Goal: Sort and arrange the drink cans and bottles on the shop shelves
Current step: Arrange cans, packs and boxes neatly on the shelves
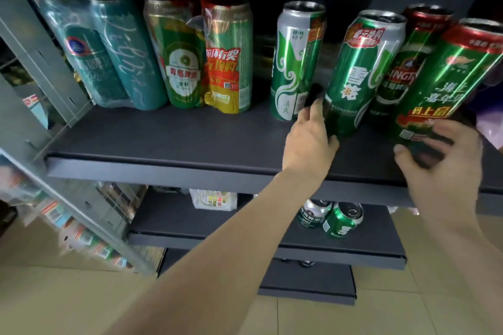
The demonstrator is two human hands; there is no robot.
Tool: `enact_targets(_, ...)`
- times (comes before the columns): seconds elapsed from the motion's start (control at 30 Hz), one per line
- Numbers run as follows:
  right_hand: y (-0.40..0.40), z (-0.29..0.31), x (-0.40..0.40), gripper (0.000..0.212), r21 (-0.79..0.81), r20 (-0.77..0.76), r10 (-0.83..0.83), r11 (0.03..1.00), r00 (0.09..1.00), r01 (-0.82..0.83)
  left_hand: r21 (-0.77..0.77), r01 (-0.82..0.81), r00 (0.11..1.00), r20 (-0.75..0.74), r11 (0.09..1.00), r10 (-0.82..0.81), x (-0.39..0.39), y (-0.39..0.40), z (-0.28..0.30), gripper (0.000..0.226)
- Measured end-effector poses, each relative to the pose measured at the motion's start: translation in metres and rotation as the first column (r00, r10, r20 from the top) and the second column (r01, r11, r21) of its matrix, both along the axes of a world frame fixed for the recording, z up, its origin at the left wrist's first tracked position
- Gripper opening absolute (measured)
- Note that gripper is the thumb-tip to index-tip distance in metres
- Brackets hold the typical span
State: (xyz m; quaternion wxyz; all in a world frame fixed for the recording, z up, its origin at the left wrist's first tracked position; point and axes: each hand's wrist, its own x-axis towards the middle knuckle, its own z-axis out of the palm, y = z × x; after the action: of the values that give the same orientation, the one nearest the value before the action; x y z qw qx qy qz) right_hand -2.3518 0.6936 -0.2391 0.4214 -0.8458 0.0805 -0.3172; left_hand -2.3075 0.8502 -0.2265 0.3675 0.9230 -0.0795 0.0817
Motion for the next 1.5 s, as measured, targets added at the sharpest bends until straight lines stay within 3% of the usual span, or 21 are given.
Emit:
enact_targets(0.07,0.016,-0.001,-0.011,0.049,-0.018,0.015,0.072,0.997,0.997,-0.072,0.018,0.009,0.990,0.140,1.000,-0.011,-0.018,0.022,-0.008,0.053)
enact_targets(0.17,0.043,0.000,-0.027,0.044,-0.037,0.014,0.193,0.981,0.981,-0.193,0.070,-0.052,0.905,0.424,0.996,0.017,-0.045,0.058,-0.025,0.038)
enact_targets(0.27,0.070,-0.001,-0.047,0.040,-0.033,0.021,0.338,0.941,0.941,-0.338,0.096,-0.084,0.847,0.530,0.992,0.021,-0.079,0.099,-0.046,0.035)
enact_targets(0.43,0.113,-0.044,-0.074,0.041,-0.093,-0.109,0.552,0.822,0.827,-0.562,0.103,-0.250,0.898,0.397,0.963,0.191,-0.135,0.181,-0.116,0.033)
enact_targets(0.53,0.140,-0.092,-0.071,0.052,-0.011,-0.246,0.597,0.786,0.764,-0.618,0.133,-0.314,0.925,0.268,0.940,0.271,-0.129,0.209,-0.148,0.035)
enact_targets(0.67,0.186,-0.155,-0.043,0.060,0.159,-0.349,0.581,0.810,0.736,-0.564,0.277,-0.260,0.963,0.143,0.925,0.228,-0.090,0.219,-0.169,0.055)
enact_targets(0.77,0.213,-0.199,-0.013,0.076,0.377,-0.431,0.550,0.830,0.716,-0.411,0.445,-0.166,0.983,0.007,0.880,0.182,-0.056,0.214,-0.180,0.072)
enact_targets(0.9,0.224,-0.246,0.017,0.083,0.517,-0.467,0.542,0.808,0.699,-0.282,0.597,-0.066,0.991,-0.055,0.800,0.122,-0.001,0.196,-0.205,0.086)
enact_targets(1.07,0.223,-0.272,0.025,0.082,0.570,-0.437,0.578,0.771,0.689,-0.285,0.588,-0.128,0.992,0.068,0.798,0.108,0.023,0.190,-0.209,0.083)
enact_targets(1.23,0.224,-0.269,0.022,0.064,0.661,-0.366,0.587,0.710,0.722,-0.243,0.591,-0.151,0.986,0.147,0.793,0.079,0.006,0.191,-0.206,0.074)
enact_targets(1.33,0.224,-0.259,0.014,0.056,0.724,-0.311,0.600,0.652,0.737,-0.225,0.590,-0.188,0.958,0.285,0.785,0.015,-0.013,0.198,-0.209,0.073)
enact_targets(1.5,0.214,-0.242,-0.013,0.053,0.756,-0.265,0.653,0.597,0.710,-0.267,0.499,-0.185,0.930,0.367,0.846,-0.013,-0.043,0.199,-0.203,0.075)
